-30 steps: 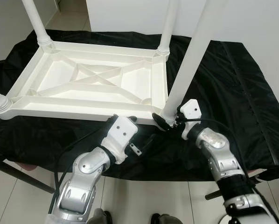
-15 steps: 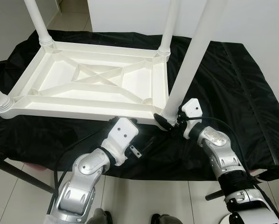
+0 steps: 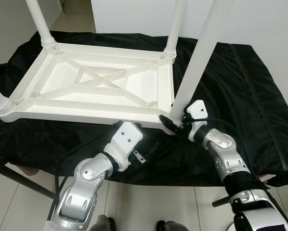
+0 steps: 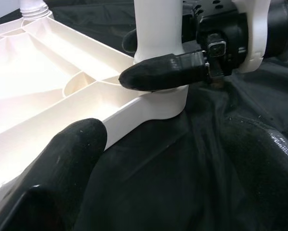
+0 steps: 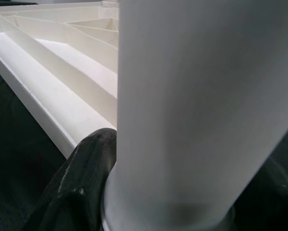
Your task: Building children table
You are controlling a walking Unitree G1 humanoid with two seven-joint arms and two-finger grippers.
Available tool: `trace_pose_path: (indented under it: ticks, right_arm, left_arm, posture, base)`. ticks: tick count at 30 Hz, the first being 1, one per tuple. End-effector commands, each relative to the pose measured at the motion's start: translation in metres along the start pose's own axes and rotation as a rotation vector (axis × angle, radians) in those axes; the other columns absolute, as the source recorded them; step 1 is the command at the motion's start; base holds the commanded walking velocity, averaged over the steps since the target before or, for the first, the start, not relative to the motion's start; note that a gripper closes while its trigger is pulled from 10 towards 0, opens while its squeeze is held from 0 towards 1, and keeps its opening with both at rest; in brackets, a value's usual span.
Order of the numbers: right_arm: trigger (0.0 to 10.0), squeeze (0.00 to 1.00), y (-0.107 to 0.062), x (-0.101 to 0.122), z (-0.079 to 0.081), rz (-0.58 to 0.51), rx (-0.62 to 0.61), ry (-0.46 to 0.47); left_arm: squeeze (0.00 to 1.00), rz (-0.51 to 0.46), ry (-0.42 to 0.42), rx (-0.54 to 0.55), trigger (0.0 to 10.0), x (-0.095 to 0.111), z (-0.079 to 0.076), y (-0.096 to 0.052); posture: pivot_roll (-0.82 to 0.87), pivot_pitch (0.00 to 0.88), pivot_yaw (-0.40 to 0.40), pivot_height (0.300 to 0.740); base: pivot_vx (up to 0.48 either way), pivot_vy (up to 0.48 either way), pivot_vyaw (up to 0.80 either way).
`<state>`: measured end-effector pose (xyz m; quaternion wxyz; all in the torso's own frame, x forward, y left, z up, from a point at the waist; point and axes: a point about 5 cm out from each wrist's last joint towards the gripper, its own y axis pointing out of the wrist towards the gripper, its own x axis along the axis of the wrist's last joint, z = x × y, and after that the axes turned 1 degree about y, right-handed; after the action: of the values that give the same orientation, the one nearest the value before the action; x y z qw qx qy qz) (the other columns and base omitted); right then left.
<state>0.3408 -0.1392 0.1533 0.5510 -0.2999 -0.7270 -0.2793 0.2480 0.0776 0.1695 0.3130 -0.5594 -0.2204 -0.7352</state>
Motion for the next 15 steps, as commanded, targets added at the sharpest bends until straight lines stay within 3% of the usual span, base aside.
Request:
trace_pose_path:
  ticks: [1,8,9,15]
  right_arm:
    - [0.0,0.0,0.005,-0.002,0.006,-0.004,0.021,0.021]
    - [0.0,0.0,0.006,-0.003,0.007,-0.013,0.018,0.039]
    - [10.0,0.0,0.006,-0.005,0.008,-0.011,0.004,0.06]
    - [10.0,0.0,0.005,-0.006,0.018,-0.03,-0.012,0.113]
  left_arm:
    - [0.0,-0.007,-0.006,-0.015,10.0,0.003,-0.003,0.001]
    - [0.0,-0.008,-0.006,-0.011,10.0,0.003,-0.003,0.0]
    - [0.0,-0.008,-0.007,-0.01,10.0,0.003,-0.003,0.001]
    - [0.0,-0.008,-0.01,-0.007,10.0,0.003,-0.004,0.001]
  posture:
    - [-0.07,0.145,0.02,0.74]
    - [-0.07,0.147,0.017,0.74]
    - [-0.07,0.148,0.015,0.74]
    - [-0.08,0.149,0.015,0.74]
  base:
    - [0.0,0.0,0.0]
    - [0.0,0.0,0.0]
    - [0.0,0.0,0.0]
    - [0.0,0.0,0.0]
